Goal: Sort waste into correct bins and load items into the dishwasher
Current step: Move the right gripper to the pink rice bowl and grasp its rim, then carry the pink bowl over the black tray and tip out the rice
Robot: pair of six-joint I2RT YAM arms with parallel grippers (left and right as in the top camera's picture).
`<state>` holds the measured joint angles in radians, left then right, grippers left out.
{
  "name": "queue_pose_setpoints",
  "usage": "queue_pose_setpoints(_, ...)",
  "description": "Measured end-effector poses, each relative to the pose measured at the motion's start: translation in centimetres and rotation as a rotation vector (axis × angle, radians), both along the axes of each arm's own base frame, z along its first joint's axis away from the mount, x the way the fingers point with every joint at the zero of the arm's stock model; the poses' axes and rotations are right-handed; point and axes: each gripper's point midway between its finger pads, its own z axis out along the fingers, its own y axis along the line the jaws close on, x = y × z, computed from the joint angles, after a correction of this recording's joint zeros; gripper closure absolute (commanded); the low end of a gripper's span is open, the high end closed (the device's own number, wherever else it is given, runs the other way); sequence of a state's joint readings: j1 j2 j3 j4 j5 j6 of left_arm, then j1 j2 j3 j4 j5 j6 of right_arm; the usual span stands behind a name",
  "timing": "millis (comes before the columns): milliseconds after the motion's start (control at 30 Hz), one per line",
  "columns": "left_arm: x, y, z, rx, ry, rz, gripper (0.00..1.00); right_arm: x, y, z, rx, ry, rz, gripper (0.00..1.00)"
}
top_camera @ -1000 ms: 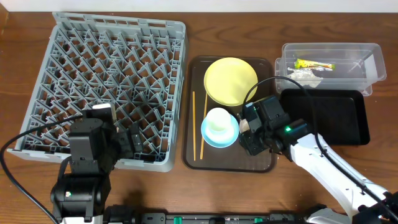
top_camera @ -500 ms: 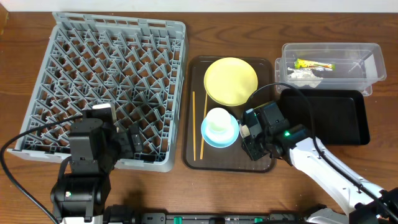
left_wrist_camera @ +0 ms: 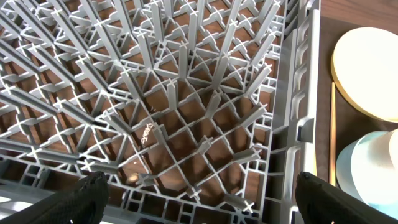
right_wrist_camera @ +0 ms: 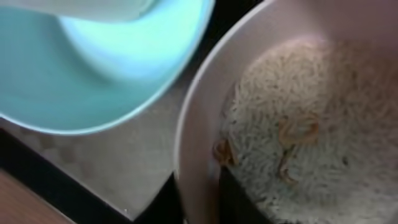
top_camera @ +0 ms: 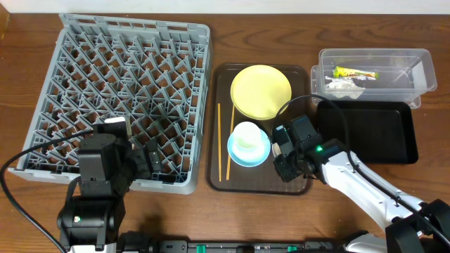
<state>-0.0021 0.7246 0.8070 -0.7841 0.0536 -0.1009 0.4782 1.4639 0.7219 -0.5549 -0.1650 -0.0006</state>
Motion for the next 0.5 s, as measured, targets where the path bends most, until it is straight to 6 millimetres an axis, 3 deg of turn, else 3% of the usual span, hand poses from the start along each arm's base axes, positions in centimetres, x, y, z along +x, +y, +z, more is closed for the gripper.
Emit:
queue_pose_setpoints(367,0.0,0.0,0.0,0.000,0.000,0.000,0.04,1.1,0.5,0.8,0.012,-0.041,0.011,0.99)
queue_pose_setpoints(500,0.0,0.0,0.0,0.000,0.000,0.000,0.04,1.2,0.5,2.3,-0.005,-0.012,0.007,0.99)
